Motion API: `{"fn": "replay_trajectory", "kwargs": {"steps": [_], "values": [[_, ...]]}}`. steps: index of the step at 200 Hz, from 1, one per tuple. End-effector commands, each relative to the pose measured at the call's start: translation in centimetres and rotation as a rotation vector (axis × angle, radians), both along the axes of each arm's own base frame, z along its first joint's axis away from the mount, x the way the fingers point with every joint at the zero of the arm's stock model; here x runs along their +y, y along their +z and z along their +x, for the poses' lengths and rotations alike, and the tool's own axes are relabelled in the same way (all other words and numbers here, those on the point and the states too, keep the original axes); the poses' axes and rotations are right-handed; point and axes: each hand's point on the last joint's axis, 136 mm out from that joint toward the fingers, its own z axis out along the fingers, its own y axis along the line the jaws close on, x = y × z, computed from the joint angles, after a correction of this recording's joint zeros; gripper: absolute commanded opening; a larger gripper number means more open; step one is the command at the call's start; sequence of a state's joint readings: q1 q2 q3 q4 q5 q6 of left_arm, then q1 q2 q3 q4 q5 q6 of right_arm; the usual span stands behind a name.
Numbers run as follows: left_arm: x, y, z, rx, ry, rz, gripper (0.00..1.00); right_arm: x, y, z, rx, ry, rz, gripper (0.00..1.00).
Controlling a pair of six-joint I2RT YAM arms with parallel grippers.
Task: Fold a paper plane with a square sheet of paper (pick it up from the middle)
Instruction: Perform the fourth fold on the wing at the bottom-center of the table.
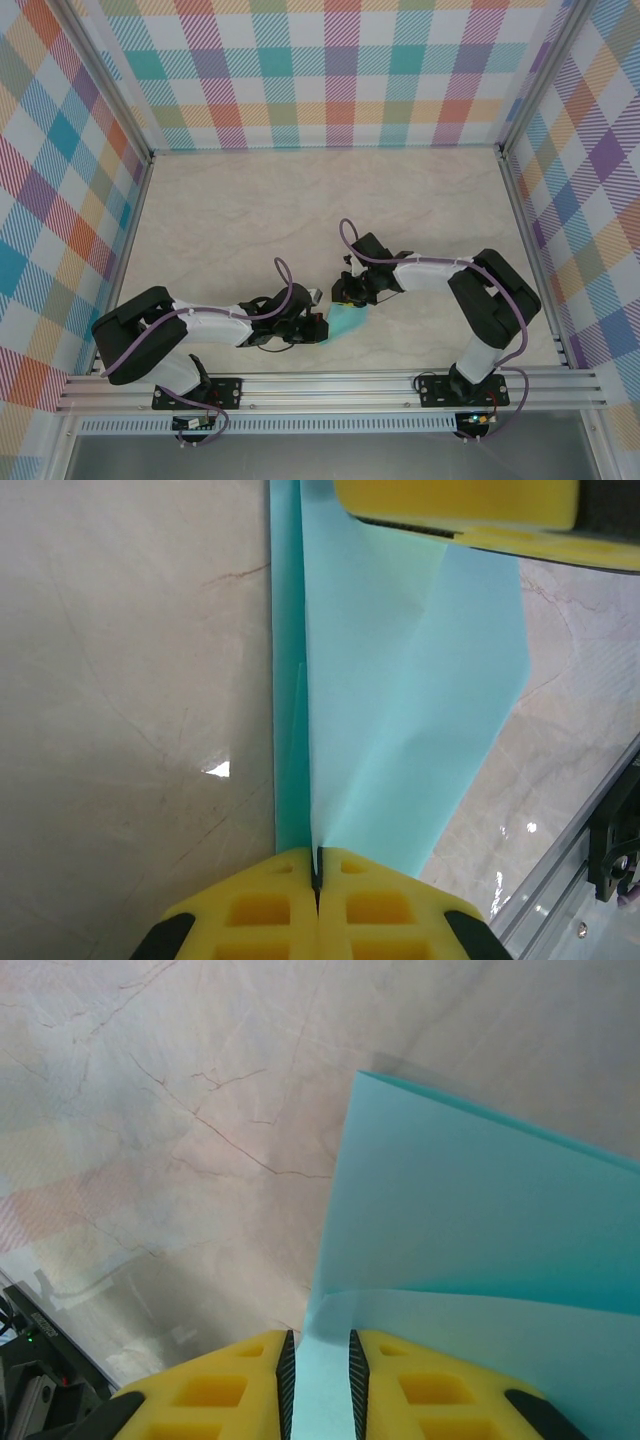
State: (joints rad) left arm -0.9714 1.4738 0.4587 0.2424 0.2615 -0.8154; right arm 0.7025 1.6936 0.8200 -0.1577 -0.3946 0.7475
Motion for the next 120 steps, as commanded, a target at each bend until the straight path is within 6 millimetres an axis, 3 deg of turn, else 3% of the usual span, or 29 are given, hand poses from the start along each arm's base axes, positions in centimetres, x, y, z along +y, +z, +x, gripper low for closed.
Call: {"fn": "replay_trajectory", "kwargs": {"steps": [1,39,104,120], "values": [[1.6,-1.7,-0.1,0.027,0.032,0.063,0.0,1.1,1.1,0.3,-0.016,0.03,0.042,0.25],[2.5,-2.5,-0.1,0.038,0.071,0.094,0.0,0.9,2.4,0.8,-0.065,0.011,0.045,0.29],[2.7,-2.9,0.1,0.041,0.088,0.11,0.0,-1.3,2.9,0.9,-0.112,-0.054,-0.033,0.32],[2.7,-2.8,0.1,0.037,0.088,0.105,0.0,-1.1,3.0,0.4,-0.099,-0.036,-0.014,0.33]]}}
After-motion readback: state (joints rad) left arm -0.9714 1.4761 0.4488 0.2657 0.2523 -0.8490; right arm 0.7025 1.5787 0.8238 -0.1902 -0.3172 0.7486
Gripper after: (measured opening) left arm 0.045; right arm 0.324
